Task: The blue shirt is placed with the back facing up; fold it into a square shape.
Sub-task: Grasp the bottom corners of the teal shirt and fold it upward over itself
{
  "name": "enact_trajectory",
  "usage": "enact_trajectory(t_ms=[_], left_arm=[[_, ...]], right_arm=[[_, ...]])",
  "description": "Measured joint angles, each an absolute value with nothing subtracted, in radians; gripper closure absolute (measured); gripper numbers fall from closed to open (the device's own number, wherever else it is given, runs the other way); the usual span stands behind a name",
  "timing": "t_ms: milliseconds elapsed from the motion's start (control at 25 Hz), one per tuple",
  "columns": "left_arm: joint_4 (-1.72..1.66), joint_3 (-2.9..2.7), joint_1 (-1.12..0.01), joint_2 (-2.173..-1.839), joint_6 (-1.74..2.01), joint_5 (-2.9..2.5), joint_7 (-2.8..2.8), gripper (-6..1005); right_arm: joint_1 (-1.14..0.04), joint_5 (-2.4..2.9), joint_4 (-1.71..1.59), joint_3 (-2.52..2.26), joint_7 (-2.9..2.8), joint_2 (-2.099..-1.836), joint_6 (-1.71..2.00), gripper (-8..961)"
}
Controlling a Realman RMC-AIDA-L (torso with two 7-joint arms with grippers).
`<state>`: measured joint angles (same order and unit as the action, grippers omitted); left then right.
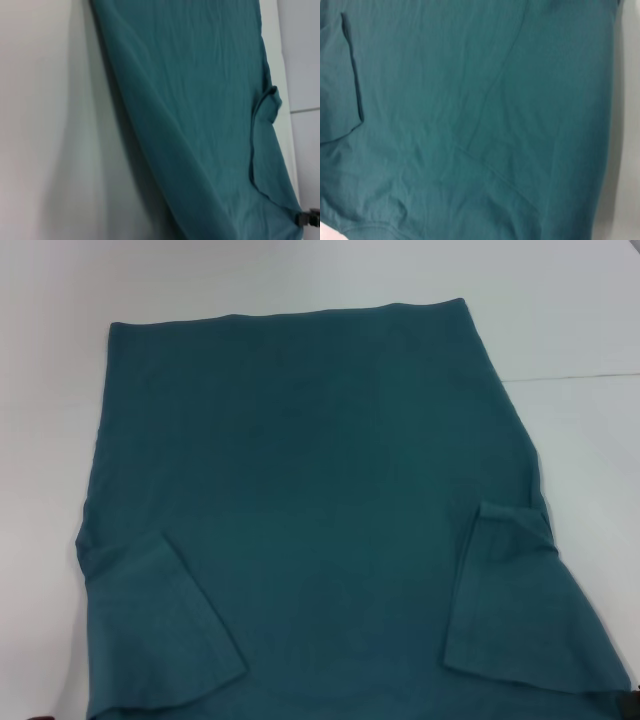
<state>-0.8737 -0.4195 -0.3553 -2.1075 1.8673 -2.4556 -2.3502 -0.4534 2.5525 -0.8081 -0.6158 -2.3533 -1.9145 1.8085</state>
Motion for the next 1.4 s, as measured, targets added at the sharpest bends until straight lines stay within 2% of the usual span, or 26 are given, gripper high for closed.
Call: enact_trajectory(t_ms=[320,840,1040,1240,1400], left_arm=[[-0.872,-0.411,-0.394,-2.089,1.912,-2.453,-2.343,967],[-0.765,-0.425,-0.662,-1.993,1.725,-2.458,-2.587,967],[-0.726,-0.458,-0.74,-1.96,1.59,-2.46,-2.64,967],[-0.703,-0.562,-0.781,-1.953,1.405,-2.48,-2.709,967],[-0.673,-0.646,-0.801,-1.966,1.286,-2.485,-2.719,967]], right_arm=[[-0.512,2.548,-0.813,-0.552,-2.335,-1.897,1.8,921],[-0.641,2.387,-0.815,-0.442,-2.399,-1.888,1.699,921],[-0.673,2.356,-0.806,-0.452,-2.433,-1.897,1.558,921],[-0.707,2.354,-0.772,-0.458,-2.437,-1.913,1.405,922],[-0.737,2.354,-0.709,-0.491,-2.437,-1.924,1.259,922]])
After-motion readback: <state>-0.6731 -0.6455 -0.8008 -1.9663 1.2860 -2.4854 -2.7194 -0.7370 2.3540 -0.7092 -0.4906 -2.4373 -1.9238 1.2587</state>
